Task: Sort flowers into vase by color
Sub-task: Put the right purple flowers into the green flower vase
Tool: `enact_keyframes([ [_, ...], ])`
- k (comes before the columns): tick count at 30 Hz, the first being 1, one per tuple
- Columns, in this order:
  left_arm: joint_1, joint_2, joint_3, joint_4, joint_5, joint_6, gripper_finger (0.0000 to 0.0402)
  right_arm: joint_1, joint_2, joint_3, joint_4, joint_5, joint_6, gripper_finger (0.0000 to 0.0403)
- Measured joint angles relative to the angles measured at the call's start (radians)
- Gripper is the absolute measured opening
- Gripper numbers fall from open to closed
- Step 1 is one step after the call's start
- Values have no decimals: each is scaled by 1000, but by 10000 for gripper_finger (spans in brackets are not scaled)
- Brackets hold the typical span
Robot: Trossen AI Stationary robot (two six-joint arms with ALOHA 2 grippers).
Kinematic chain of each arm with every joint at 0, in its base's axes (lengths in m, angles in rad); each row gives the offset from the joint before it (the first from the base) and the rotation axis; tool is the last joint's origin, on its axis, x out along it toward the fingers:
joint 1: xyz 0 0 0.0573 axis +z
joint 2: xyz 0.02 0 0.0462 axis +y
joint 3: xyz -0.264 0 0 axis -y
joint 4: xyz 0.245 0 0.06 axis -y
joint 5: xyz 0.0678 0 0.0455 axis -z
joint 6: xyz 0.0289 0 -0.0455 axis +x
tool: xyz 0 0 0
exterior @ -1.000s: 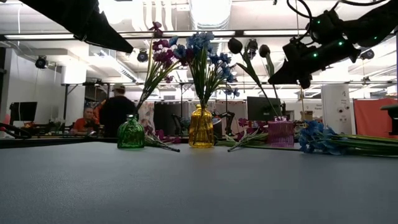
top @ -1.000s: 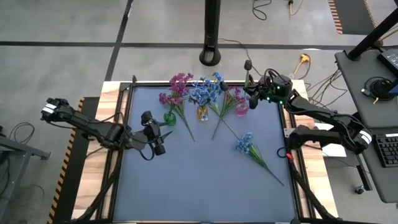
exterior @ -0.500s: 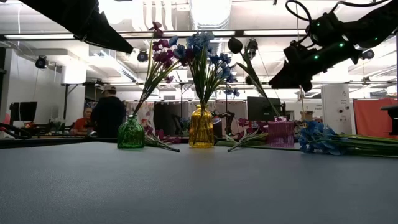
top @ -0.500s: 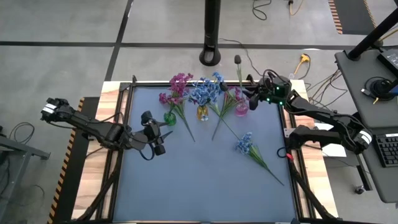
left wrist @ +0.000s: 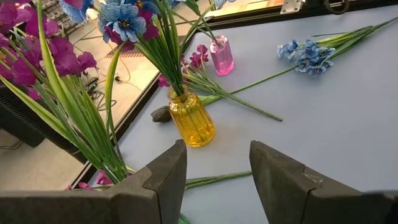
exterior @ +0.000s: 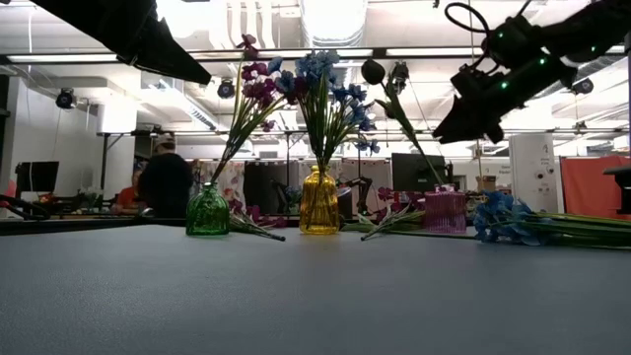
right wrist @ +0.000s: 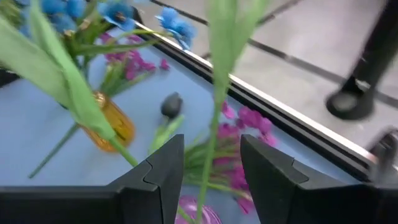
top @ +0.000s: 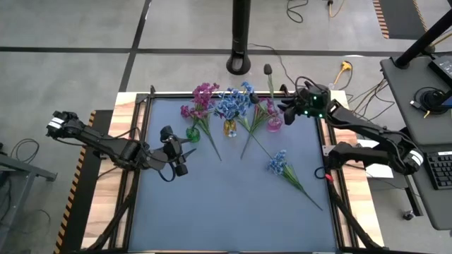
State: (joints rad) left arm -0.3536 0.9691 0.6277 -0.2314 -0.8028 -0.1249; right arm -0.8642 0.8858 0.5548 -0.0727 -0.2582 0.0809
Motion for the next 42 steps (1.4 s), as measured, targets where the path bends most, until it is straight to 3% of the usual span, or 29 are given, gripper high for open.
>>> enact_keyframes([
  [17, 0, 0, 0, 0, 4, -70, 160, 86, -163, 48, -333, 23, 170, 151],
  [23, 0, 16, 0, 74, 84, -76, 160, 161, -197, 48, -404, 12, 268, 150],
  [33, -19, 199, 16, 184, 89, -115, 160, 363, -198, 48, -480, -40, 399, 151],
  [42, -100, 408, 170, 133, 90, -127, 160, 546, -197, 48, -578, -29, 542, 150],
])
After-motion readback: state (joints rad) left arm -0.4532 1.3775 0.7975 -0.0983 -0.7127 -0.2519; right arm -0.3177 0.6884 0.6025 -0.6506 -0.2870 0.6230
